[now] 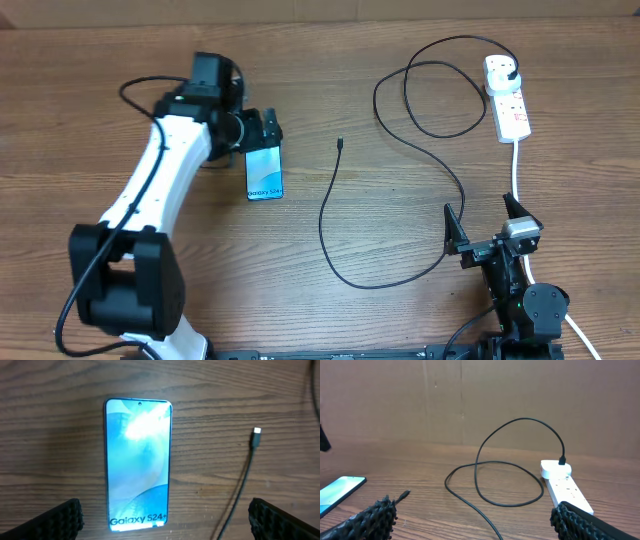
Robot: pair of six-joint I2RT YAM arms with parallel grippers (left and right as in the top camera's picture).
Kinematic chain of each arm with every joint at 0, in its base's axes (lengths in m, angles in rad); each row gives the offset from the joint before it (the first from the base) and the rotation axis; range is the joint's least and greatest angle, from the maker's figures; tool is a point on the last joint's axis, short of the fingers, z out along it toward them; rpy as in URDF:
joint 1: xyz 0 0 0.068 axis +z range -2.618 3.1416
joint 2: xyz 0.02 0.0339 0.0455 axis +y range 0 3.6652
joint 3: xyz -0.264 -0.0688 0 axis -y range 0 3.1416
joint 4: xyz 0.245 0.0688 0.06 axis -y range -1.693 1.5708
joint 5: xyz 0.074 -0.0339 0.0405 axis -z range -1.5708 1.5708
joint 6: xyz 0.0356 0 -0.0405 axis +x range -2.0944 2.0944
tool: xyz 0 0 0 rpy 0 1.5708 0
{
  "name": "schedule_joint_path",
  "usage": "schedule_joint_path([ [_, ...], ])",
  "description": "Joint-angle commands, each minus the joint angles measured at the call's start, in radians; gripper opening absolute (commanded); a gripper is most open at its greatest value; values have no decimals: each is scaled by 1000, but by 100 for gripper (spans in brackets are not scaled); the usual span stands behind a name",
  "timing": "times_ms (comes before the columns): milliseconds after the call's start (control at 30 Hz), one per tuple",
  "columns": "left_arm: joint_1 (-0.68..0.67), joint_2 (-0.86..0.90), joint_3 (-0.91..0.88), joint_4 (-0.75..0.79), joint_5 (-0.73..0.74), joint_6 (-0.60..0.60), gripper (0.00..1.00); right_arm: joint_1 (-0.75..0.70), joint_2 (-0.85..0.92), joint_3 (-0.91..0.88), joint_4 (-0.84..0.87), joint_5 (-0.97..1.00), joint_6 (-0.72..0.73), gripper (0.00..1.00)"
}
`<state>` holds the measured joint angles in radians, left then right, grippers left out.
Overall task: Plug charger to phone and switch on socket
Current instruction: 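Move the left gripper forward over the Galaxy S24+ phone, then lower the left gripper onto the phone's top edge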
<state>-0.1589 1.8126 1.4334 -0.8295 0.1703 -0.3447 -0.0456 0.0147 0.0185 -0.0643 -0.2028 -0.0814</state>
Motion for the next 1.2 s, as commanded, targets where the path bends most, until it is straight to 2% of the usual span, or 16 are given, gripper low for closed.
schedule_joint_path([
  [0, -35, 42, 27, 4, -109, -91, 98, 0, -11, -10, 2, -1, 3, 100],
  [100, -41, 69, 80, -46, -111, -106, 96, 0, -11, -10, 2, -1, 3, 100],
  [233, -42, 142, 254, -192, -111, -99, 95, 0, -11, -10, 2, -1, 3, 100],
  [400, -53, 294, 511, -423, -113, -33, 96, 0, -11, -10, 2, -1, 6, 100],
  [500, -53, 377, 571, -492, -92, 35, 93, 0, -11, -10, 2, -1, 6, 100],
  [567, -51, 414, 572, -509, -101, 39, 89, 0, -11, -10, 2, -1, 6, 100],
  [800, -52, 483, 570, -502, -100, 38, 89, -1, -11, -10, 2, 0, 6, 100],
  [1033, -53, 492, 553, -460, -119, 37, 93, -1, -11, -10, 2, 0, 6, 100],
  [1167, -53, 492, 520, -426, -119, 80, 96, -1, -11, -10, 2, 0, 6, 100],
])
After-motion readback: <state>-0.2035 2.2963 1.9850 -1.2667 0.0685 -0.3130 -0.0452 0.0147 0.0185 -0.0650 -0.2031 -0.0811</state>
